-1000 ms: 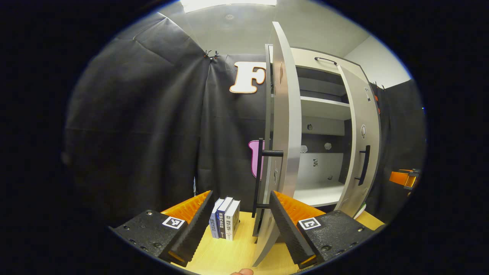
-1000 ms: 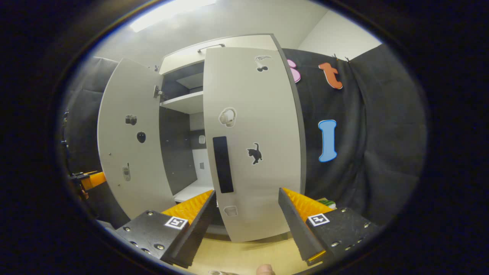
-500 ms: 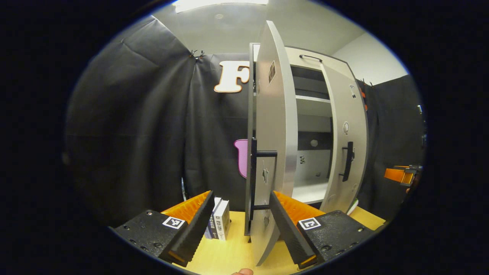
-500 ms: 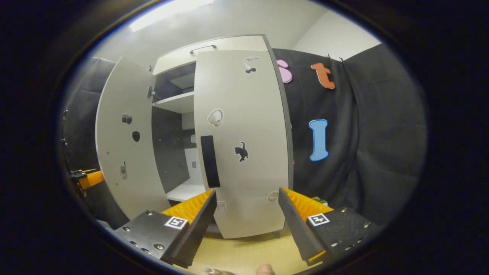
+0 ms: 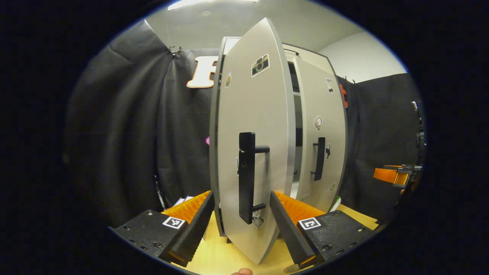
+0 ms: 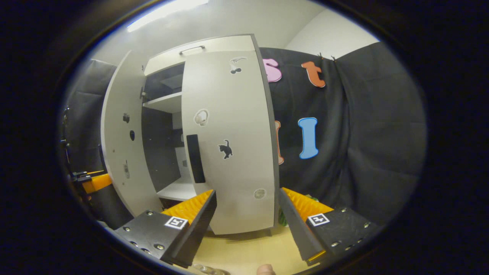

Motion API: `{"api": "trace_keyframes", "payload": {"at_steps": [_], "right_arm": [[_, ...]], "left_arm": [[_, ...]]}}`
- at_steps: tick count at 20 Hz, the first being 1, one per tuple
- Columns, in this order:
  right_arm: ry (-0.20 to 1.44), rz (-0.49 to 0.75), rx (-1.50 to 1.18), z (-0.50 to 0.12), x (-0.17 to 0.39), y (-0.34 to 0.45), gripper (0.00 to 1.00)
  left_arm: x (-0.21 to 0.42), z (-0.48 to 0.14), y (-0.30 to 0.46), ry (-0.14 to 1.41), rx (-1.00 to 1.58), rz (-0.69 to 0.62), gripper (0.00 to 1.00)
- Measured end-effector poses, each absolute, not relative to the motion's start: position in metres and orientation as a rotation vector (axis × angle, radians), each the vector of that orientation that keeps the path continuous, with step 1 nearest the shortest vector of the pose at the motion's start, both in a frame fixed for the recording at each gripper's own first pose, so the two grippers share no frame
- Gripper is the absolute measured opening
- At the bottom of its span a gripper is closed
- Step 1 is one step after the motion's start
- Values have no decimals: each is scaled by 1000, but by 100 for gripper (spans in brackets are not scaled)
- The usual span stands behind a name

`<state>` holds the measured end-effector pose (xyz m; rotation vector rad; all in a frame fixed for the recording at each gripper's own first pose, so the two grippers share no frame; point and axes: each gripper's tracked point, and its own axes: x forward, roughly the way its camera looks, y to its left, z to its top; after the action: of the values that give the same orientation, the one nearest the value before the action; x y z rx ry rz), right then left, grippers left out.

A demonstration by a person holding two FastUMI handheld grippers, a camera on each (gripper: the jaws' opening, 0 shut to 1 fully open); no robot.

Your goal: Grasp the bottle in the cabinet with the left hand and place it on the coaster, then close the right door with the right hand and the left door with the left hand.

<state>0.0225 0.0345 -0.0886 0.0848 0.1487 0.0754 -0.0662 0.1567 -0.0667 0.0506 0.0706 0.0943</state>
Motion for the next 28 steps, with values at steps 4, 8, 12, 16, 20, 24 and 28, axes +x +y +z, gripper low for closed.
{"api": "trace_keyframes", "payload": {"at_steps": [4, 8, 12, 16, 20, 24, 28], "right_arm": [[144, 36, 88, -84, 24, 13, 98], [133, -7, 91, -78, 21, -8, 98], [127, -40, 98, -78, 17, -24, 98], [131, -60, 98, -82, 12, -34, 98], [132, -70, 96, -82, 8, -40, 98], [124, -77, 98, -79, 5, -44, 99], [117, -76, 106, -76, 2, -45, 98]], "left_arm": [[-43, -73, 126, 71, 2, 22, 92], [-19, -77, 106, 75, -57, -17, 92], [1, -83, 98, 73, -56, -27, 92], [15, -88, 91, 76, -33, -41, 92], [20, -97, 89, 89, -9, -40, 92], [19, -97, 90, 89, -5, -40, 92], [17, -92, 88, 79, -2, -41, 92]]}}
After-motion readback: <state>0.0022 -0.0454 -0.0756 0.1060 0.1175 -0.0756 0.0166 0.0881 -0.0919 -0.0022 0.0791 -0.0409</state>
